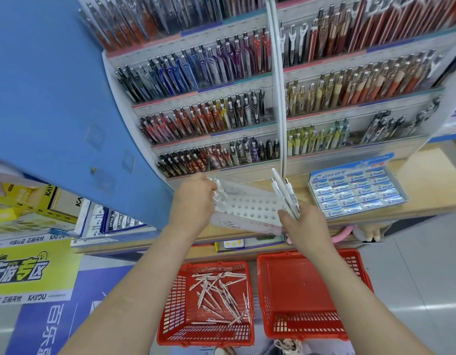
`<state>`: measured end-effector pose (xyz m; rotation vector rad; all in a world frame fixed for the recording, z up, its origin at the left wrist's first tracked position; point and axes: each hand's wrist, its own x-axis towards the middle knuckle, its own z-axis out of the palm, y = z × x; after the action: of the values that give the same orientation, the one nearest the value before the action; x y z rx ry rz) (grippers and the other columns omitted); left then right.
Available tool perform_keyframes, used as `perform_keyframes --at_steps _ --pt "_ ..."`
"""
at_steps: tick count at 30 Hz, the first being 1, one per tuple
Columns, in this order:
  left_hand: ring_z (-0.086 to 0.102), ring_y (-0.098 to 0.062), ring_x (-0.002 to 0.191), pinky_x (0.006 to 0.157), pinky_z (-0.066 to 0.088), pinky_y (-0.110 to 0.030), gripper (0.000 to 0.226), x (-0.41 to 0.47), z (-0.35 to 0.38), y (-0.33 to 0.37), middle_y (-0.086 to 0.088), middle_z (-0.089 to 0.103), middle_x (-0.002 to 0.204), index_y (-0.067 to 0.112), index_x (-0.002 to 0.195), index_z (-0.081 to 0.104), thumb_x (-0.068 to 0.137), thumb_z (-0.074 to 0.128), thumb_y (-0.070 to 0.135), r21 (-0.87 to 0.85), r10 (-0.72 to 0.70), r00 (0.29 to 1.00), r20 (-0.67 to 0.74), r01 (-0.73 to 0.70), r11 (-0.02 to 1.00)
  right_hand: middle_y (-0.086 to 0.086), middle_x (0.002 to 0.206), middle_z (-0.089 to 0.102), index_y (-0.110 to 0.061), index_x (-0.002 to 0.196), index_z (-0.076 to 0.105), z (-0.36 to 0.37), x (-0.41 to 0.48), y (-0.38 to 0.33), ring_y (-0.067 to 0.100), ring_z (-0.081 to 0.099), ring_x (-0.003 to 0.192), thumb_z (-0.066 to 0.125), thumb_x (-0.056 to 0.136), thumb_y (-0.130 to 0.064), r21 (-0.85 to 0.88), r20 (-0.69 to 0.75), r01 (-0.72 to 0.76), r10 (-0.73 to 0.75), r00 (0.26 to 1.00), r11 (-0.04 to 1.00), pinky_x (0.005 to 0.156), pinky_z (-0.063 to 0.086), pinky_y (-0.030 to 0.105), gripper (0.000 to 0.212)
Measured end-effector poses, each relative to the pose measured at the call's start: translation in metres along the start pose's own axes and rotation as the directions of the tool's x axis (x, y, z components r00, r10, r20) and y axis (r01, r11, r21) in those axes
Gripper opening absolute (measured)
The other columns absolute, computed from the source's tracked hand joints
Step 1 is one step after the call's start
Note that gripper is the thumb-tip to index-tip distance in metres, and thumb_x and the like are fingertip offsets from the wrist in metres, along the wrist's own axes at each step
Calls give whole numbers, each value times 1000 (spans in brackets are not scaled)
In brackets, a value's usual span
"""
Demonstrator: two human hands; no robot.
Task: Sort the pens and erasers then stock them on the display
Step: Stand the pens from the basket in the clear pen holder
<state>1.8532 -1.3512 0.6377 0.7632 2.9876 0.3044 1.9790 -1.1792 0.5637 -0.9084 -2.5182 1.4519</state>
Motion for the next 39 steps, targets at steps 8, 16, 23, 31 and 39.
perform_keyframes --at_steps 8,16,23,31,39 --pt "58 -22 87 75 47 -33 21 1 -7 5 -3 59 99 15 105 69 90 55 11 -17 -61 998 5 61 998 -2 56 50 -25 64 48 -16 -7 -15 16 47 52 55 94 -30 172 -14 -59 62 998 983 50 33 30 31" --pt "58 -11 58 58 54 -28 22 -20 -36 54 -2 64 73 9 105 66 89 62 24 -822 -152 937 315 349 450 2 60 49 -5 102 67 -33 -31 -42 10 36 43 59 91 -23 677 429 -259 -83 899 689 40 28 19 22" --pt "69 -18 69 66 58 -22 11 -27 -46 45 -13 73 81 8 93 70 83 66 4 -870 -240 917 320 384 309 2 62 47 -2 96 63 -29 -32 -38 10 30 43 62 83 -35 687 385 -257 -41 922 680 40 23 17 36" --pt "69 -19 66 69 57 -33 16 -19 -54 6 3 71 68 28 74 72 81 71 13 -764 -384 923 -36 222 606 0 55 47 -3 84 63 -13 -20 -16 9 42 47 59 92 -29 486 17 -174 190 982 857 47 35 23 28" --pt "65 -11 72 76 55 -33 6 1 -32 14 9 68 71 17 83 76 81 71 20 -551 -283 950 -130 168 817 10 70 58 -8 87 61 9 0 1 27 54 61 68 84 -25 279 -33 -148 163 986 949 59 48 38 19"
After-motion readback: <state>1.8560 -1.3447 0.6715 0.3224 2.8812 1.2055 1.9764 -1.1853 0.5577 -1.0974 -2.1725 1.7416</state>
